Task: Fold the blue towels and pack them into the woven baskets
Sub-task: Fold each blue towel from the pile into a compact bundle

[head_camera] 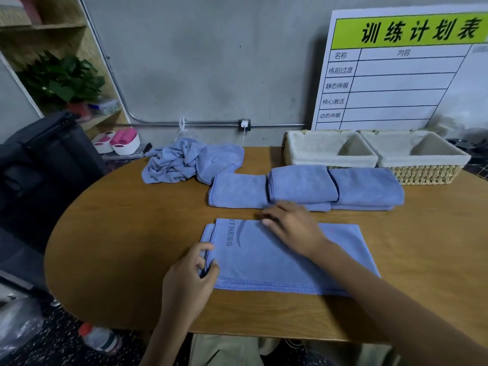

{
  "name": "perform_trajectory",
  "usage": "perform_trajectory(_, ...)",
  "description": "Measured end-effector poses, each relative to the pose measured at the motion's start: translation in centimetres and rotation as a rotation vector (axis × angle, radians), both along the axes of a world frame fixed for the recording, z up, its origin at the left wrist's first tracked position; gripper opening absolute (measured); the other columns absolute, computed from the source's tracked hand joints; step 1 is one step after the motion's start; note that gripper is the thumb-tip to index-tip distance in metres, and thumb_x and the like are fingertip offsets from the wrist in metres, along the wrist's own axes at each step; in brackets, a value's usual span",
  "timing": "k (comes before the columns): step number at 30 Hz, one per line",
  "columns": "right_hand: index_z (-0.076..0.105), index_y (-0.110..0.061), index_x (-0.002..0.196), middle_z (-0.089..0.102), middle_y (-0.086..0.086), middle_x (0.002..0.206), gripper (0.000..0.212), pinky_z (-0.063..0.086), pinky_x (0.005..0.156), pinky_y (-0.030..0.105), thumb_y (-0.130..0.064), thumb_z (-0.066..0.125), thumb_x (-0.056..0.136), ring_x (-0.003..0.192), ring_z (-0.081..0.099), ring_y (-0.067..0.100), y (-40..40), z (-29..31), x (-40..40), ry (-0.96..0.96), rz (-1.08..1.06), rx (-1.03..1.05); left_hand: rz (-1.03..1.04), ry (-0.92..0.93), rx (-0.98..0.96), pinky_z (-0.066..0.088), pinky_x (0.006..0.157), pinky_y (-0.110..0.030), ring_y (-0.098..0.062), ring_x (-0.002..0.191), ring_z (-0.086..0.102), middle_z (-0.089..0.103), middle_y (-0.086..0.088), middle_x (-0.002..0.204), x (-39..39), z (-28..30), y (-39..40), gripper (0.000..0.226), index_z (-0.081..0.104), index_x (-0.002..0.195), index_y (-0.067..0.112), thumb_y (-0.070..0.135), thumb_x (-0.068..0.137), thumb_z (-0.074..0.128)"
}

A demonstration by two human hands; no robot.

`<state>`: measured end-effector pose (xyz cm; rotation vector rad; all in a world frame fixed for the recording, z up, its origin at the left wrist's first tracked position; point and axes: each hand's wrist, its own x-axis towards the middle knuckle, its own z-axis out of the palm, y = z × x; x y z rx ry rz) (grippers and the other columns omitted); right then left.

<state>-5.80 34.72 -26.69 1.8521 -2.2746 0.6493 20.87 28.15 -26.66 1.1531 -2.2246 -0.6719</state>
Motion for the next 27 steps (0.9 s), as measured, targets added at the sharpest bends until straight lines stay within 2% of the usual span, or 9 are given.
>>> perform_trajectory(3,0.066,-0.024,0.119,0.061,0.003,0.112,0.057,0.048,0.089,0.044,-0.062,0.035,0.092,0.106,0.057,0.027,-5.8,0.8,4.4,-0.182,0.057,0.109,-0.017,0.024,0.015,0.041,0.053,-0.028,-0.011,0.059,0.055,0.055,0.018,0.064,0.1,0.4,0.1,0.02,0.059,0.107,0.035,0.025,0.091,0.066)
perform_trajectory(7,0.072,-0.024,0.092,0.066,-0.005,0.103,0.019,0.05,0.09,0.045,-0.04,0.065,0.091,0.099,0.06,0.016,-9.8,0.5,6.7,-0.35,0.093,0.194,-0.055,0.078,0.012,0.038,0.053,-0.024,-0.013,0.059,0.054,0.055,0.013,0.068,0.4,0.3,0.3,0.022,0.06,0.108,0.034,0.022,0.092,0.068)
perform_trajectory(10,0.068,-0.024,0.076,0.071,-0.009,0.087,0.015,0.053,0.085,0.038,-0.028,0.071,0.089,0.086,0.064,0.009,-9.9,0.4,5.8,-0.589,0.117,0.12,-0.076,0.171,0.038,0.043,0.058,-0.026,-0.016,0.065,0.058,0.058,0.007,0.076,0.4,-0.1,0.0,0.023,0.06,0.107,0.037,0.021,0.092,0.068)
perform_trajectory(13,0.066,-0.017,0.077,0.06,-0.002,0.071,0.015,0.045,0.067,0.022,-0.016,0.071,0.091,0.064,0.052,0.002,-9.0,2.1,5.1,-0.819,0.235,-0.059,-0.056,0.281,0.033,0.042,0.061,-0.017,-0.01,0.072,0.06,0.06,0.012,0.079,0.7,0.2,0.3,0.025,0.058,0.101,0.042,0.023,0.091,0.069)
perform_trajectory(15,0.067,-0.017,0.078,0.059,0.004,0.068,0.015,0.041,0.065,0.018,-0.015,0.07,0.092,0.062,0.049,0.0,-8.8,3.6,5.6,-0.86,0.301,-0.179,-0.002,0.333,-0.032,0.041,0.061,-0.012,-0.006,0.074,0.06,0.062,0.013,0.082,1.1,0.6,0.5,0.019,0.059,0.096,0.038,0.025,0.088,0.068)
perform_trajectory(17,0.071,-0.014,0.082,0.067,0.007,0.076,0.01,0.047,0.067,0.022,-0.02,0.072,0.091,0.067,0.057,0.004,-9.5,3.9,6.6,-0.794,0.306,-0.205,0.046,0.33,-0.058,0.044,0.06,-0.02,-0.008,0.068,0.059,0.063,0.013,0.079,1.6,0.4,0.2,0.017,0.06,0.093,0.032,0.02,0.085,0.068)
perform_trajectory(19,0.071,-0.019,0.085,0.068,-0.003,0.075,0.009,0.053,0.069,0.036,-0.025,0.072,0.09,0.07,0.061,0.008,-10.3,2.5,7.7,-0.706,0.254,-0.116,0.085,0.224,-0.023,0.045,0.057,-0.031,-0.011,0.063,0.057,0.06,0.011,0.073,2.1,0.1,-0.5,0.027,0.056,0.089,0.034,0.012,0.084,0.071)
perform_trajectory(21,0.07,-0.022,0.091,0.065,-0.009,0.077,0.01,0.053,0.074,0.044,-0.031,0.068,0.092,0.074,0.061,0.009,-10.5,0.7,8.4,-0.636,0.191,-0.014,0.113,0.074,-0.012,0.042,0.057,-0.03,-0.012,0.058,0.055,0.057,0.007,0.064,2.4,-0.1,-0.9,0.031,0.05,0.085,0.037,0.014,0.082,0.07)
perform_trajectory(27,0.068,-0.023,0.097,0.065,-0.004,0.094,0.024,0.047,0.072,0.04,-0.039,0.049,0.099,0.085,0.062,0.021,-4.3,-1.5,4.0,-0.125,0.064,-0.258,0.13,-0.115,-0.075,0.043,0.054,-0.033,-0.012,0.054,0.05,0.05,0.003,0.058,2.7,-0.4,-0.7,0.017,0.049,0.08,0.028,0.018,0.086,0.062)
